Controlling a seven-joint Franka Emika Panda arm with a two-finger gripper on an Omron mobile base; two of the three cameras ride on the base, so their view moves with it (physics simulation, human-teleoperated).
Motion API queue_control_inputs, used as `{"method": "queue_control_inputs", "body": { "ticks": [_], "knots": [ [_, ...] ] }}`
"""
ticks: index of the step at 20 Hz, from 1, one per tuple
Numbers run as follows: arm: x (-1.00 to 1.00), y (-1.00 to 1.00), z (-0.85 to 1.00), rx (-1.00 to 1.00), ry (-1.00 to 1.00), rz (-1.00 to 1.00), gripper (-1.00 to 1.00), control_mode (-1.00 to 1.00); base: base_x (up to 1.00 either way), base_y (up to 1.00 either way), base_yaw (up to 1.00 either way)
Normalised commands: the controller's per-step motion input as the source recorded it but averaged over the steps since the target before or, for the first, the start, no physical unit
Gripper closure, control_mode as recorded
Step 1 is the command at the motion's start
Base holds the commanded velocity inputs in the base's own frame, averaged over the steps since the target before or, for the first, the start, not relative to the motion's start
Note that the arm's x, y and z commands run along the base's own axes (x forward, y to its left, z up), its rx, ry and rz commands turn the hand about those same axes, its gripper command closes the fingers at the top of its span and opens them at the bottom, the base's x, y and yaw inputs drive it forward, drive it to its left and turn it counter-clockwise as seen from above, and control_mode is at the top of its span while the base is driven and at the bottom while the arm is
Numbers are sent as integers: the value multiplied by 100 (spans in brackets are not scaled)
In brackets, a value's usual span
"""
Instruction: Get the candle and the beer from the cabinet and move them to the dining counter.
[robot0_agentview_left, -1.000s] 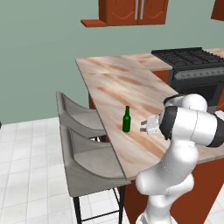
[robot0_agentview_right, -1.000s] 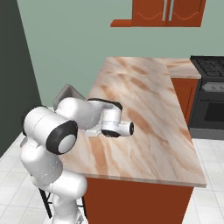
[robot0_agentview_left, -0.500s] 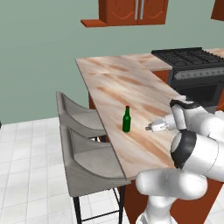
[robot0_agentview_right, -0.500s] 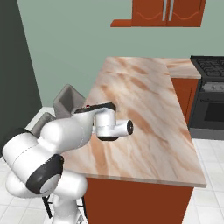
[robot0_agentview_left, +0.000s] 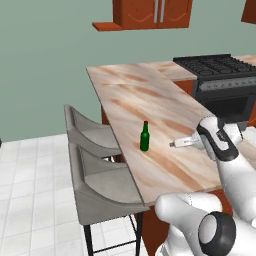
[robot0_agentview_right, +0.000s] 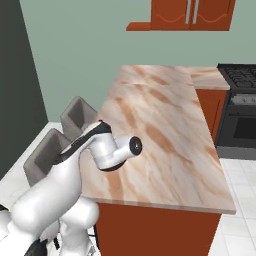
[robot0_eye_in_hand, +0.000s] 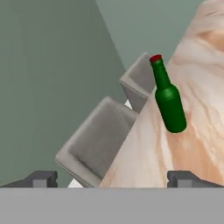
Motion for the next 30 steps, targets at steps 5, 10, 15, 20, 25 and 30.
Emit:
{"method": "queue_control_inputs", "body": {
  "ticks": [5,10,15,20,25,30],
  "knots": [
    [-41,0,50,-11,31,-12,-100,-100,0,0,0],
    [-51,0,41,-13,21,-9,-100,-100,0,0,0],
    [-58,1,33,-19,7,0,-100,-100,0,0,0],
    [-51,10,23,-22,0,0,-100,-100,0,0,0],
    [-34,12,12,-18,0,0,-100,-100,0,0,0],
    [-5,5,0,-3,5,0,-100,-100,0,0,0]
  ]
}}
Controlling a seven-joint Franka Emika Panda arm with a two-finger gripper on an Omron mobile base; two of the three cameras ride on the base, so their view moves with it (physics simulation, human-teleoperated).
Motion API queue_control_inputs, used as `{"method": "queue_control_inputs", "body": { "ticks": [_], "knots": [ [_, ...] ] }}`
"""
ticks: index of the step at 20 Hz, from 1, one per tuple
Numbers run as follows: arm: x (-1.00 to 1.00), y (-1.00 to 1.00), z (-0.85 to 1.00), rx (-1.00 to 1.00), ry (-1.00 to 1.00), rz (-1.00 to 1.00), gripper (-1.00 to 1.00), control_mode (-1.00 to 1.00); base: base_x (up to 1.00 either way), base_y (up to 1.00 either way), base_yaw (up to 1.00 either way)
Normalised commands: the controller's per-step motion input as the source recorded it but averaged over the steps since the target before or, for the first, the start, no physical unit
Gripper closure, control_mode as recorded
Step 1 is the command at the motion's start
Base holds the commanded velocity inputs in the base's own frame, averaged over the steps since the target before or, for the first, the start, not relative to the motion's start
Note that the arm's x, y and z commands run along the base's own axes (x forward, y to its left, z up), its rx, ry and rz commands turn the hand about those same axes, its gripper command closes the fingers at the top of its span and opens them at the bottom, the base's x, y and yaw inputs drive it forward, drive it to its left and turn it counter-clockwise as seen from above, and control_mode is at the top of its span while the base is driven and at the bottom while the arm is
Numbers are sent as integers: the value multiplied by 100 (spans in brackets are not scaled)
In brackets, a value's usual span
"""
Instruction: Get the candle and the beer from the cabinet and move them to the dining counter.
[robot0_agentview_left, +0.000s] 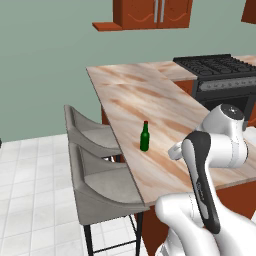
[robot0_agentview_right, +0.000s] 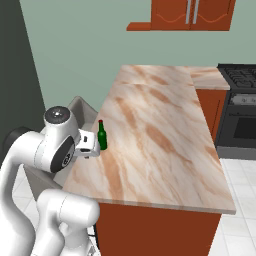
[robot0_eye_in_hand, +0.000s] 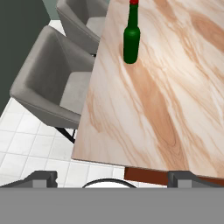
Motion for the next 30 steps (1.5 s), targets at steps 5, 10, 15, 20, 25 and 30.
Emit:
{"method": "queue_control_inputs", "body": {
  "ticks": [5,10,15,20,25,30],
  "knots": [
    [0,0,0,0,0,0,-100,-100,0,0,0],
    [0,0,0,0,0,0,-100,-100,0,0,0],
    [0,0,0,0,0,0,-100,-100,0,0,0],
    [0,0,0,0,0,0,-100,-100,0,0,0],
    [0,0,0,0,0,0,-100,100,0,0,0],
    [0,0,0,0,0,0,-100,100,0,0,0]
  ]
}}
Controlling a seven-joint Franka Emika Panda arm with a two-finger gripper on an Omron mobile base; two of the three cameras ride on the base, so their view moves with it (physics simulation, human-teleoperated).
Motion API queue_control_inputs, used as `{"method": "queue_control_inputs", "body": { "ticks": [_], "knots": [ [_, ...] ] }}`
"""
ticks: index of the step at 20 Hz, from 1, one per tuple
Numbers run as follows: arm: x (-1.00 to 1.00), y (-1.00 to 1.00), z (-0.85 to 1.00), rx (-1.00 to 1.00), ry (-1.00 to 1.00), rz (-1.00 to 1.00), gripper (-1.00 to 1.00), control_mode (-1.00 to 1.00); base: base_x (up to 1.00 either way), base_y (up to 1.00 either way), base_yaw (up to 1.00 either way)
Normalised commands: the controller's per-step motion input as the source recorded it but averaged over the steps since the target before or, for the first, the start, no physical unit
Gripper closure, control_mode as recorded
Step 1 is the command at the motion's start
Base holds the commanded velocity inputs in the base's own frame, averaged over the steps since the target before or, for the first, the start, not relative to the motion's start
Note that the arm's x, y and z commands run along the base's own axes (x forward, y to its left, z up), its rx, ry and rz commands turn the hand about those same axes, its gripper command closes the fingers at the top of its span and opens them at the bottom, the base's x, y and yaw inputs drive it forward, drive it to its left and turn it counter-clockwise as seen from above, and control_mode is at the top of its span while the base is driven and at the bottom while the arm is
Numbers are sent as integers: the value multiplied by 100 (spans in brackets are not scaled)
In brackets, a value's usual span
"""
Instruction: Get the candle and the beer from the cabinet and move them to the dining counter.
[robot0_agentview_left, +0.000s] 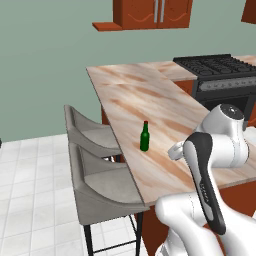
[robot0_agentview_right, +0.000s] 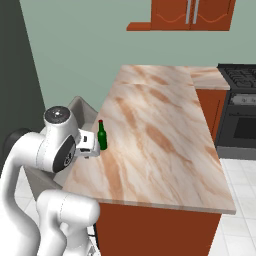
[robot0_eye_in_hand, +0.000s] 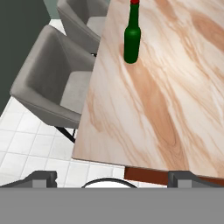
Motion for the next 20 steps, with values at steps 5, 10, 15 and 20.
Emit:
{"method": "queue_control_inputs", "body": {
  "ticks": [5,10,15,20],
  "knots": [
    [0,0,0,0,0,0,-100,100,-45,0,-6],
    [0,0,0,0,0,0,-100,100,-75,-1,-1],
    [0,0,0,0,0,0,-100,100,-22,-28,-32],
    [0,0,0,0,0,0,-100,100,0,-27,-76]
  ]
}}
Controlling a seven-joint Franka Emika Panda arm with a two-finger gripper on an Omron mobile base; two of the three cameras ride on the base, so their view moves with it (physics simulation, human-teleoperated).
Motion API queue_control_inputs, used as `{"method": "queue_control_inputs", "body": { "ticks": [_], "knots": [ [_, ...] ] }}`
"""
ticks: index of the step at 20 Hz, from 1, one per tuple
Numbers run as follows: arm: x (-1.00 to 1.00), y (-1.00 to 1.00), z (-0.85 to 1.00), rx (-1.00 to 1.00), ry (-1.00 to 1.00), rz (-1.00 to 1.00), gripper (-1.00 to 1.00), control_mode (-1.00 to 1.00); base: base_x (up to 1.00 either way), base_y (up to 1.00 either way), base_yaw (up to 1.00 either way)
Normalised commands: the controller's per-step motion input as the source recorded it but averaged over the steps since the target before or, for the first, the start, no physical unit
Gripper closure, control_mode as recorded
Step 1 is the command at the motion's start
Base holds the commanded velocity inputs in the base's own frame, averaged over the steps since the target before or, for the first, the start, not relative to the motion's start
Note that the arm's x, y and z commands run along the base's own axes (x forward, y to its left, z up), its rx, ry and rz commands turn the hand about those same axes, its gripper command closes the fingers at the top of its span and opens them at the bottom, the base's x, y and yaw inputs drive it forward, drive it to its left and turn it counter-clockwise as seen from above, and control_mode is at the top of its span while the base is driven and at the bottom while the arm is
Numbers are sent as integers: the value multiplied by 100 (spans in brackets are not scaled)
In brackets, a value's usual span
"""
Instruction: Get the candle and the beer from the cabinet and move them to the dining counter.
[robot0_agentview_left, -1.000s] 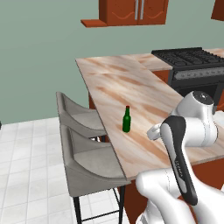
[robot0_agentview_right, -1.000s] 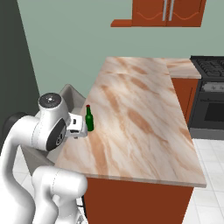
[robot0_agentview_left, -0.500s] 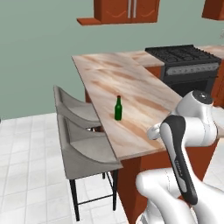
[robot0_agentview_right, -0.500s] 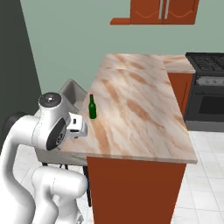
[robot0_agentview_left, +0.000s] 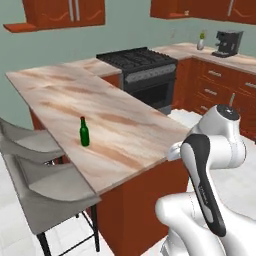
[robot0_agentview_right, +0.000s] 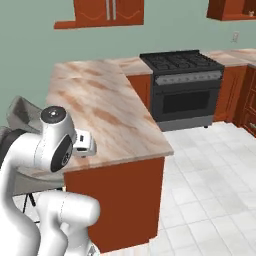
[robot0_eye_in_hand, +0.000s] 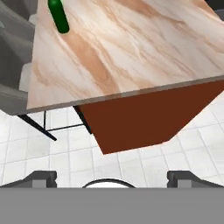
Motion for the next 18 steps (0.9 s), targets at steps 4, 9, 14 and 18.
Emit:
{"method": "queue_control_inputs", "body": {
  "ticks": [4,9,14,18],
  "knots": [
    [0,0,0,0,0,0,-100,100,0,-20,-82],
    [0,0,0,0,0,0,-100,100,5,-26,-72],
    [0,0,0,0,0,0,-100,100,27,-25,-52],
    [0,0,0,0,0,0,-100,100,76,-8,-17]
  ]
}}
